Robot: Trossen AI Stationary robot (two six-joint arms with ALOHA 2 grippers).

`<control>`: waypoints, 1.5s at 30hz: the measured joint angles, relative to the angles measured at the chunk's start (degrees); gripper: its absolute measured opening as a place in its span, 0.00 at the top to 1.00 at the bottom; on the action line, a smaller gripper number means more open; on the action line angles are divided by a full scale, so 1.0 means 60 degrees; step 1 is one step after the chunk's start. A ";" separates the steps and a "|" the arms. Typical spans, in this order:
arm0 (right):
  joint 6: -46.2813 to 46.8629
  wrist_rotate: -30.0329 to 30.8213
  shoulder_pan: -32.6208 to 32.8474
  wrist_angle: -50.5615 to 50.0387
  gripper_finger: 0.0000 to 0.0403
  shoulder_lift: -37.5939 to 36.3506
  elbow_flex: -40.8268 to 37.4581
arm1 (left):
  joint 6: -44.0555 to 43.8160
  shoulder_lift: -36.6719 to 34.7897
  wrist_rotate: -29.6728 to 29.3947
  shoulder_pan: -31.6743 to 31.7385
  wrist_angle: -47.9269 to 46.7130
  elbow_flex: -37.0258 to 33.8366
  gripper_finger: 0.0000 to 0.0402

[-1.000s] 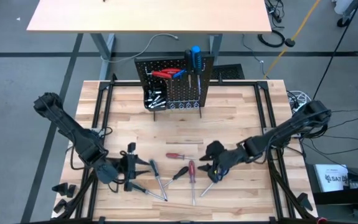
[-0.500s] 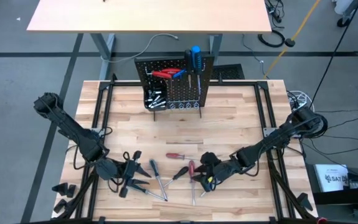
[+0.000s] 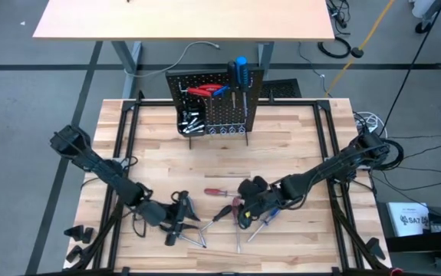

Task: Hang tools onto peg board
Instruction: Hang the red screwdriver on the pegboard

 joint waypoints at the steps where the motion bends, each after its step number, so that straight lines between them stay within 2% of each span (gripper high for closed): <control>1: 0.0827 0.0001 0.0000 -0.0295 0.49 0.0000 -0.0001 | 0.0000 0.0147 0.0189 0.0148 0.0162 0.0002 0.71; 4: 0.2496 0.0019 0.0131 -0.0604 0.49 0.0033 -0.0007 | 0.0023 0.0459 0.0693 0.0553 0.0085 0.0004 0.71; 6: 0.2933 0.0001 0.0269 -0.0564 0.49 0.0033 -0.0006 | 0.0062 0.0558 0.0857 0.0781 -0.0029 0.0000 0.71; 14: 0.1371 0.0349 0.0265 0.0043 0.49 0.0033 0.0006 | 0.0244 0.0318 0.0897 0.1166 -0.0263 0.0004 0.71; 18: 0.2913 0.0354 0.0070 -0.0076 0.49 0.0036 0.0002 | 0.0054 -0.0202 -0.0019 0.1170 -0.1313 0.0007 0.71; 23: 0.3642 0.0246 0.0081 -0.0076 0.49 0.0036 0.0002 | -0.0482 -0.1047 -0.1526 0.1170 -0.2785 0.0007 0.71; 30: 0.4550 -0.0058 0.0073 -0.0004 0.49 0.0387 0.0044 | -0.0495 -0.1293 -0.1642 0.1008 -0.2893 0.0007 0.71; 36: 0.4146 -0.0997 0.0108 -0.0706 0.49 0.1805 0.1496 | -0.0495 -0.1289 -0.1635 0.0987 -0.2997 0.0007 0.71; 42: 0.4152 -0.0792 0.0360 -0.3868 0.49 0.3013 0.3432 | -0.0517 -0.1289 -0.1613 0.0962 -0.3436 0.0007 0.71; 45: 0.4538 -0.0681 0.0470 -0.4033 0.49 0.3387 0.3748 | -0.0514 -0.1289 -0.1605 0.0947 -0.3555 0.0007 0.71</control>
